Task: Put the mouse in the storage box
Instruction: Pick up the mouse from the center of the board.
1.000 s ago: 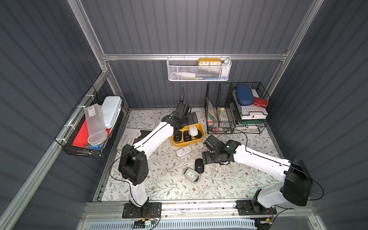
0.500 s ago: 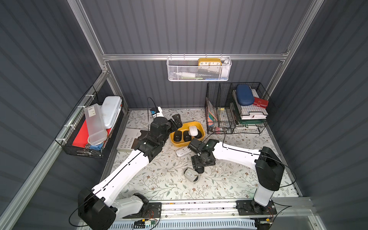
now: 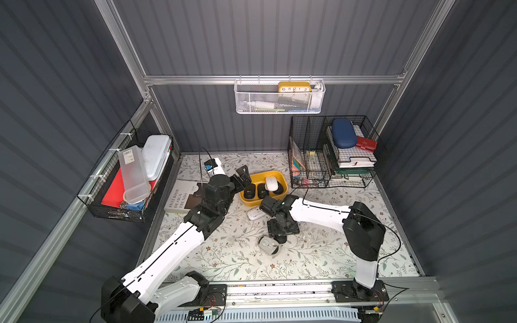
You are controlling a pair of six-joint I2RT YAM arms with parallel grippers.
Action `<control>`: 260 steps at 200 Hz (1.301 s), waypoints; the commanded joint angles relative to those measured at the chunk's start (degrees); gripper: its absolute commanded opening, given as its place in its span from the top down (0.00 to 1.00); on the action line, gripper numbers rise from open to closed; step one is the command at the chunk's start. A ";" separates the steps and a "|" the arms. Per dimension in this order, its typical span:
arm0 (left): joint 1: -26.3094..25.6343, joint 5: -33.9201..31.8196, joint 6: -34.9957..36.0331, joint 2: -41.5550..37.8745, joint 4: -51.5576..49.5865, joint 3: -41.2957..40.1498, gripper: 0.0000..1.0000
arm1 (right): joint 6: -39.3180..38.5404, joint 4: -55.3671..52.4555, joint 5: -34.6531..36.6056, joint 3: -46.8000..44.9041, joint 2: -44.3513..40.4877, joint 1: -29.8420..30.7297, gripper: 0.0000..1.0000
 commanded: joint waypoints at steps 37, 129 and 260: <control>0.14 -1.92 -0.12 -2.16 1.84 -1.67 0.01 | 1.09 -3.09 -1.55 3.26 3.92 0.18 0.22; 0.12 -2.29 0.24 -3.14 1.75 -1.94 0.01 | 0.74 -3.93 -2.87 4.95 7.18 0.06 0.35; 0.13 -1.94 0.55 -2.25 1.49 -1.40 0.01 | 0.00 -4.18 -0.86 5.46 5.94 -0.70 0.40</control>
